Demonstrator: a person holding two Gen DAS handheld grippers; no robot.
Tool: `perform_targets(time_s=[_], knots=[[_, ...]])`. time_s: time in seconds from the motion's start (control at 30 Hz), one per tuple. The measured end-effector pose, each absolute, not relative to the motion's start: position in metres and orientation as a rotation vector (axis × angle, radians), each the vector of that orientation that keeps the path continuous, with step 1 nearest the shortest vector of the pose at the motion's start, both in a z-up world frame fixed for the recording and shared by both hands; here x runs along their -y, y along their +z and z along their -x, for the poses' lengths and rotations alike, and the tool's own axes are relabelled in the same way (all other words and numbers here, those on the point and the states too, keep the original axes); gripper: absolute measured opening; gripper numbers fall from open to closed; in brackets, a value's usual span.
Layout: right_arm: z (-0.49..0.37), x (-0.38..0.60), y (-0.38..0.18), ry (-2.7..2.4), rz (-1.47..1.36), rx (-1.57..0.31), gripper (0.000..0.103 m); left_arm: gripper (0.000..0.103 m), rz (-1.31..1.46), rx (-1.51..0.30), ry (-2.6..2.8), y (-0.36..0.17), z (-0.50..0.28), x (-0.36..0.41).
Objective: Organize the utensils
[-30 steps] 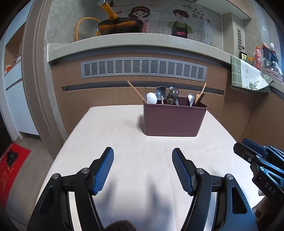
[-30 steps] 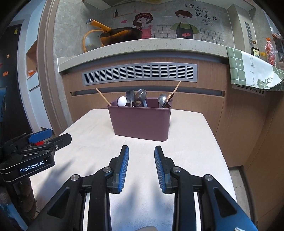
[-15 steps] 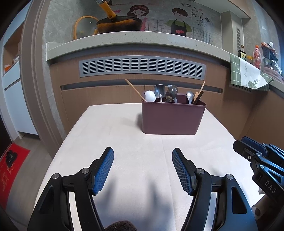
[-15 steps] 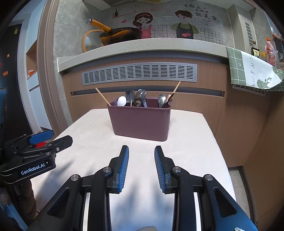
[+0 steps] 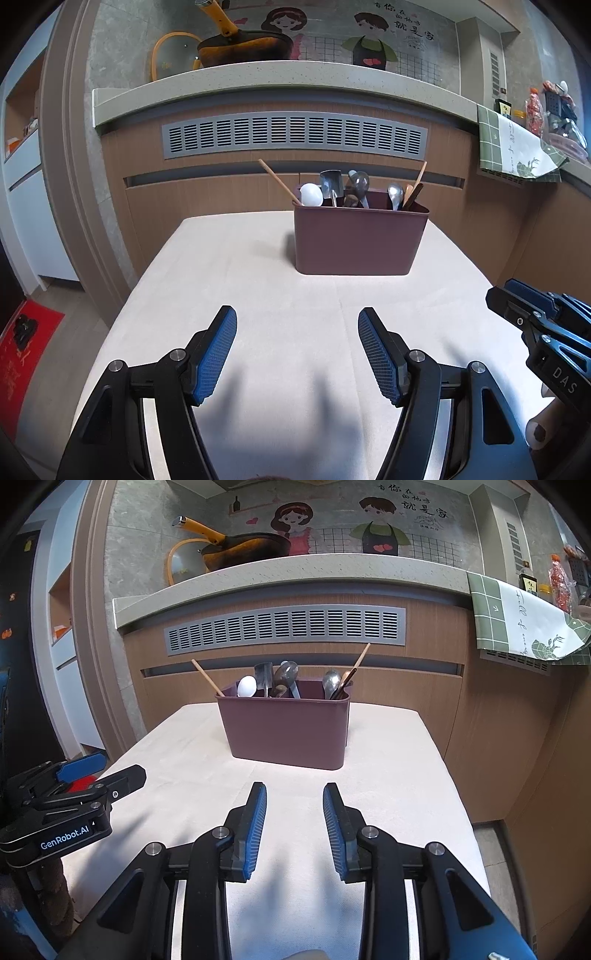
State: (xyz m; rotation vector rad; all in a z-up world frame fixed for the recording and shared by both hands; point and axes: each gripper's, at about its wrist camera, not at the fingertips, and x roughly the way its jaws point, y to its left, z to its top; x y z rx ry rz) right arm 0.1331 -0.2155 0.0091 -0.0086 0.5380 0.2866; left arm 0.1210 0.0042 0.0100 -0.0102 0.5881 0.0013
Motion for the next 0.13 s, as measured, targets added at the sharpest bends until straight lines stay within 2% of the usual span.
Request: perform_targets(time_s=[0.13], knots=[[-0.1351, 0.2158, 0.0067, 0.288, -0.001, -0.557, 0.031, 0.069, 0.018, -0.589, 0.016, 0.0092, -0.122, -0.0088]])
